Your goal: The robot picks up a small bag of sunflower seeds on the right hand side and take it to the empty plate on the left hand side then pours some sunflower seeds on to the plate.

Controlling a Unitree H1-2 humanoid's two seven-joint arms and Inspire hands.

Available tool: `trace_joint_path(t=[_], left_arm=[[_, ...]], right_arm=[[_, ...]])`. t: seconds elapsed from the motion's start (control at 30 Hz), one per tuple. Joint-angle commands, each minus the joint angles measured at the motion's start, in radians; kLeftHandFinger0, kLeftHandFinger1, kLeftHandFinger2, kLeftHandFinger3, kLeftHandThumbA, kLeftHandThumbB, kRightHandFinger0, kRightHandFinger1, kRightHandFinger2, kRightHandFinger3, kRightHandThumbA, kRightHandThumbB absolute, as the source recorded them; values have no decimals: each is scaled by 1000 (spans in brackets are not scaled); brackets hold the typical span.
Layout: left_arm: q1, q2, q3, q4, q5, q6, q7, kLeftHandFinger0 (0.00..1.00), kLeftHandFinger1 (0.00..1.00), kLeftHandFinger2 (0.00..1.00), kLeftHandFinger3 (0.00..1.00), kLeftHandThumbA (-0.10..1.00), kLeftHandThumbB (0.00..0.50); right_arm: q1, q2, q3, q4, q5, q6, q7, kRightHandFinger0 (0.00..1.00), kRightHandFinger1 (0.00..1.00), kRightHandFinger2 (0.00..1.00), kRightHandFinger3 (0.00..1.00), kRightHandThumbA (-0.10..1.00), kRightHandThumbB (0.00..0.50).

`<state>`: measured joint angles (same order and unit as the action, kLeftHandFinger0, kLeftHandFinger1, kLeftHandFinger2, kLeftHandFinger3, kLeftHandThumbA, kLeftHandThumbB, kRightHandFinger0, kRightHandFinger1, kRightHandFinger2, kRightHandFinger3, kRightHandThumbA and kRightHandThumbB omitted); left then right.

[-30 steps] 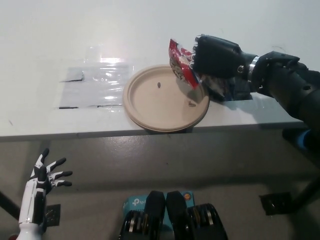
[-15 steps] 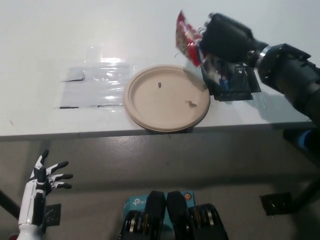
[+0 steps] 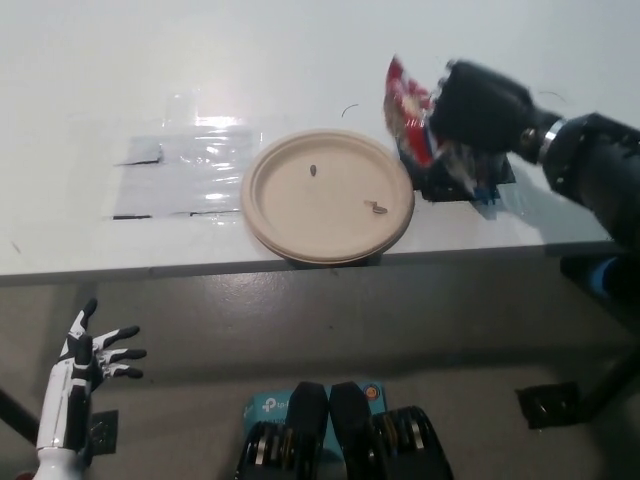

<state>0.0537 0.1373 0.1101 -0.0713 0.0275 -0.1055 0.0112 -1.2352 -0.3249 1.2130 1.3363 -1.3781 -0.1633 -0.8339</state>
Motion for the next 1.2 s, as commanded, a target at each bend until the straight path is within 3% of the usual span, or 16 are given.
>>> trace_joint_path(t=[0.0,0.07,0.13,0.17,0.33,0.47,0.6,0.67,0.7,0.83,0.93,0.97,1.0,1.13,1.17], left_arm=[[-8,17,4,-24,3,-27,-3,483,563,681,1000,1000,0],[-12,18,4,-27,0,-18,-5,484,564,683,1000,1000,0],[-16,19,3,-26,3,-21,-5,485,563,679,1000,1000,0],[-15,18,2,-31,4,-18,-5,486,557,672,1000,1000,0],[-18,19,3,-42,2,-9,-6,497,563,686,1000,1000,0],[-25,22,3,-44,6,-11,-5,489,552,676,1000,1000,0],[-26,24,5,-44,5,-12,-5,483,550,672,1000,1000,0],[-24,24,6,-46,1,-10,-5,481,548,670,1000,1000,0],[-25,24,6,-44,2,-11,-4,481,546,667,1000,1000,0],[-17,21,6,-41,0,-17,-4,476,542,665,1000,1000,0],[-17,18,6,-39,-1,-19,-2,472,538,661,1000,1000,0],[-17,17,6,-39,-1,-18,-1,471,537,660,1000,1000,0],[-18,18,6,-37,2,-20,-1,467,535,658,1000,1000,0],[-17,19,5,-41,1,-14,-3,462,531,655,1000,1000,0],[-17,19,5,-40,0,-15,-3,462,531,655,1000,1000,0]], right_arm=[[-34,21,32,1,-26,-3,7,0,0,257,85,-97,326],[-28,34,40,4,-24,4,15,0,0,254,72,-85,323],[-22,51,41,9,-19,-4,5,0,0,221,44,-70,357],[-18,58,44,10,-21,4,2,0,4,257,69,-22,358],[-16,97,60,19,-31,10,20,0,0,312,39,-100,277],[-19,108,64,25,-24,6,32,0,0,366,2,-100,266],[-21,106,55,32,-14,19,13,0,0,363,0,-83,316],[-21,103,37,29,3,23,21,0,11,375,10,-60,314],[-26,98,21,29,20,4,35,0,27,392,26,-98,315],[-36,91,16,36,11,5,51,0,0,307,1,-35,365],[-45,78,8,34,10,20,46,0,0,297,0,2,358],[-47,72,-6,32,22,19,38,0,8,307,0,-1,360],[-51,66,-34,31,48,8,46,0,11,324,7,-75,318],[-55,45,-106,31,88,17,1,0,28,369,25,-100,334],[-56,36,-128,34,101,13,-10,0,44,470,36,-100,315]])
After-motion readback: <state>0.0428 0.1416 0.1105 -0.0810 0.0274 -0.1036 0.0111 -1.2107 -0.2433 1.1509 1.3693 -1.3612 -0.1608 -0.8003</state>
